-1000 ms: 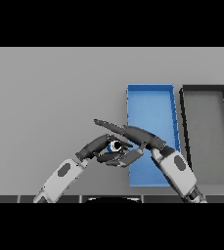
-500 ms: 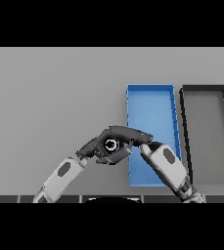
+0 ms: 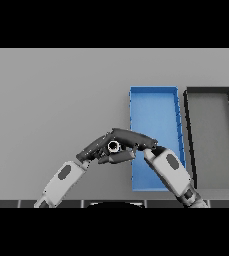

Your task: Pick up the blue pipe and place it into the blue bin.

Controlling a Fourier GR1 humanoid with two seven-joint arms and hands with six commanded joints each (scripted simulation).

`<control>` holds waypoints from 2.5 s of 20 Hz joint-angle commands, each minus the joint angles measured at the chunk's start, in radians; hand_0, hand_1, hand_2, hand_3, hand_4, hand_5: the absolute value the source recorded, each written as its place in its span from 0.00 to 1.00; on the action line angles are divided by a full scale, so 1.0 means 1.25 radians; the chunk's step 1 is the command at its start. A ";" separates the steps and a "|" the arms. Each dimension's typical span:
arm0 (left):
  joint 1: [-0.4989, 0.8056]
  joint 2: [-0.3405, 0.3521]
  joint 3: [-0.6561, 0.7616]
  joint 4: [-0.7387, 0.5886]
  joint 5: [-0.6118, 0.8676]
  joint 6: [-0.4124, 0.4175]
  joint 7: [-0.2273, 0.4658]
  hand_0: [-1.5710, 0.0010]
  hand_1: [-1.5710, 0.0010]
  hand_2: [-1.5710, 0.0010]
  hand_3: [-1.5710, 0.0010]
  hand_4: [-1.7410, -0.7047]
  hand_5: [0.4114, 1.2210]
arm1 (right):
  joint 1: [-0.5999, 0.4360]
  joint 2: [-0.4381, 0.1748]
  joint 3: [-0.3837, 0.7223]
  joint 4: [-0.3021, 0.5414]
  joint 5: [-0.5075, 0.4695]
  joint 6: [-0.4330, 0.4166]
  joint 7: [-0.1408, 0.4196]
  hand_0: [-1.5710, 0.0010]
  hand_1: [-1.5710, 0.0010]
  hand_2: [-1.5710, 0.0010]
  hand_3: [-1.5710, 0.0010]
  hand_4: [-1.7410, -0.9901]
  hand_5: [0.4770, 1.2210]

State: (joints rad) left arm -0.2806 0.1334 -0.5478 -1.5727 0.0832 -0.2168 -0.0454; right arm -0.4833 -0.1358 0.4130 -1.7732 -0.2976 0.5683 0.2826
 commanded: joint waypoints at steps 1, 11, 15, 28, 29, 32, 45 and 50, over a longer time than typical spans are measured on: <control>-0.003 0.015 -0.010 0.000 -0.025 0.002 -0.016 0.26 0.31 0.38 0.32 0.20 1.00 | -0.003 0.004 -0.004 0.002 -0.022 0.000 0.021 0.02 0.02 0.02 0.03 0.34 0.94; -0.023 0.059 -0.031 0.022 -0.133 -0.024 0.015 0.92 0.93 0.93 0.93 0.80 0.40 | 0.019 0.067 -0.024 -0.024 0.030 0.055 0.026 0.00 0.00 0.00 0.00 0.33 0.99; -0.018 0.053 -0.028 0.027 -0.114 -0.027 0.024 0.97 0.97 0.97 0.97 0.82 0.25 | 0.011 0.086 -0.041 -0.010 0.047 0.059 0.052 0.00 0.00 0.00 0.00 0.33 1.00; -0.002 0.045 -0.026 0.032 -0.092 -0.030 0.085 1.00 1.00 1.00 1.00 0.80 0.11 | -0.132 0.007 -0.141 -0.061 -0.357 -0.153 0.261 0.00 0.00 0.00 0.00 0.09 0.96; 0.002 0.044 -0.029 0.027 -0.092 -0.031 0.089 1.00 1.00 1.00 1.00 0.79 0.11 | -0.165 -0.007 -0.146 -0.063 -0.397 -0.195 0.258 0.00 0.00 0.00 0.00 0.07 0.93; -0.005 0.046 -0.028 0.014 -0.089 -0.032 0.106 1.00 1.00 1.00 1.00 0.80 0.11 | -0.306 -0.078 -0.219 -0.028 -0.486 -0.264 0.226 0.00 0.00 0.00 0.00 0.04 0.88; 0.013 0.067 -0.019 -0.001 -0.070 -0.046 0.093 1.00 1.00 1.00 1.00 0.81 0.10 | -0.323 -0.238 -0.336 0.316 -0.314 -0.356 0.165 0.00 0.00 0.00 0.00 0.00 0.86; 0.010 0.059 -0.018 -0.001 -0.076 -0.034 0.103 1.00 1.00 1.00 1.00 0.82 0.08 | -0.174 -0.235 -0.308 0.287 -0.284 -0.409 0.230 0.00 0.00 0.00 0.00 0.00 0.86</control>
State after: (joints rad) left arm -0.2685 0.2072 -0.5697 -1.5742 -0.0123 -0.2584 0.0828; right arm -0.6988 -0.4290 0.0278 -1.4140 -0.6555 0.0578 0.5740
